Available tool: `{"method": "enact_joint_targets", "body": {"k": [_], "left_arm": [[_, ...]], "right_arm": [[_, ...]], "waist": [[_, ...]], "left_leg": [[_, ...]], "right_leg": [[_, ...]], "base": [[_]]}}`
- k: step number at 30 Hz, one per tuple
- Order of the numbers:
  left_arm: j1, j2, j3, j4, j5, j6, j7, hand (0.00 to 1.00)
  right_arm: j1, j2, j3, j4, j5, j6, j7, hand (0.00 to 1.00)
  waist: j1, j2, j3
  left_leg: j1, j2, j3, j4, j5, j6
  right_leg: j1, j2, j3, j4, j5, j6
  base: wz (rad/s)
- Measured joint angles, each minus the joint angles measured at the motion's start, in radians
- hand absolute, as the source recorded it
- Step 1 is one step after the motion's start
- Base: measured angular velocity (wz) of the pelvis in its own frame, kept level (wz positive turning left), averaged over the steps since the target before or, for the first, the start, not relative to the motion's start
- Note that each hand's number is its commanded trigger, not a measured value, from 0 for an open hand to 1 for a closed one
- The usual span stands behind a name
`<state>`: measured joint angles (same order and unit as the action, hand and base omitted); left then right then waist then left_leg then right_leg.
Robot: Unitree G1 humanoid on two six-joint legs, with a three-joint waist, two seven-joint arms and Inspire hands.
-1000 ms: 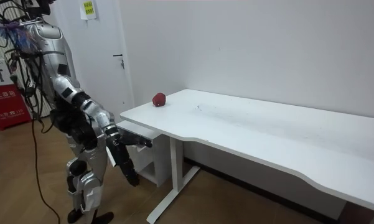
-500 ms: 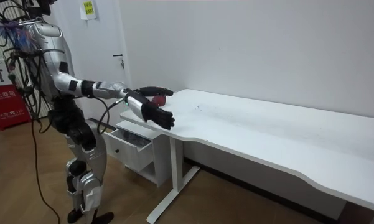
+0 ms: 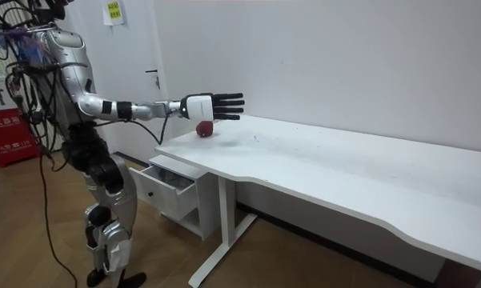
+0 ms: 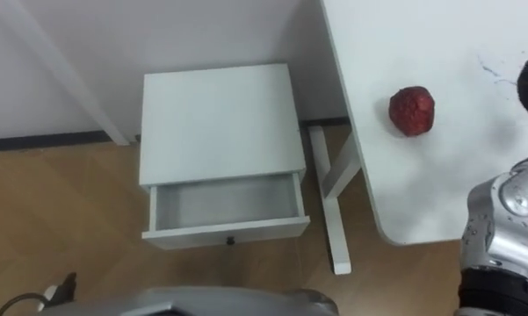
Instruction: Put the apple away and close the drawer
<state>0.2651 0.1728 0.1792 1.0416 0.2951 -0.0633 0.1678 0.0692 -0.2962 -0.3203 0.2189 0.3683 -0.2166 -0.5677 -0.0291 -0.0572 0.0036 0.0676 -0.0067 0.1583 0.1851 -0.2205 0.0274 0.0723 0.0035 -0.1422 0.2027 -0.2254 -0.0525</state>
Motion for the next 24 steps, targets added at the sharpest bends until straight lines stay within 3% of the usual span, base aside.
{"method": "enact_joint_targets", "body": {"k": [8,16,24], "left_arm": [[0.007,0.007,-0.023,0.000,-0.002,0.001,-0.010,0.00],[-0.005,0.014,-0.083,-0.009,0.002,-0.003,-0.007,0.00],[0.001,0.022,-0.087,-0.010,0.002,-0.009,0.000,0.00]], "right_arm": [[0.001,-0.001,0.057,0.000,-0.126,0.000,0.104,0.00],[0.002,-0.002,0.212,0.034,-0.135,0.000,0.240,0.00],[0.002,-0.002,0.231,0.045,-0.140,0.002,0.330,0.00]], "waist": [[0.006,-0.006,0.0035],[0.009,0.006,0.0006],[0.009,0.005,0.0002]], "left_leg": [[-0.002,0.000,-0.009,0.000,0.000,0.000],[-0.003,0.001,-0.009,0.001,0.000,0.000],[-0.004,0.000,-0.015,0.002,0.000,0.000]], "right_leg": [[0.002,-0.001,-0.006,-0.003,0.000,0.000],[0.004,0.000,-0.010,-0.018,0.009,0.000],[0.011,-0.001,-0.016,-0.019,0.010,0.002]], "base": [[0.00],[0.00],[0.01]]}}
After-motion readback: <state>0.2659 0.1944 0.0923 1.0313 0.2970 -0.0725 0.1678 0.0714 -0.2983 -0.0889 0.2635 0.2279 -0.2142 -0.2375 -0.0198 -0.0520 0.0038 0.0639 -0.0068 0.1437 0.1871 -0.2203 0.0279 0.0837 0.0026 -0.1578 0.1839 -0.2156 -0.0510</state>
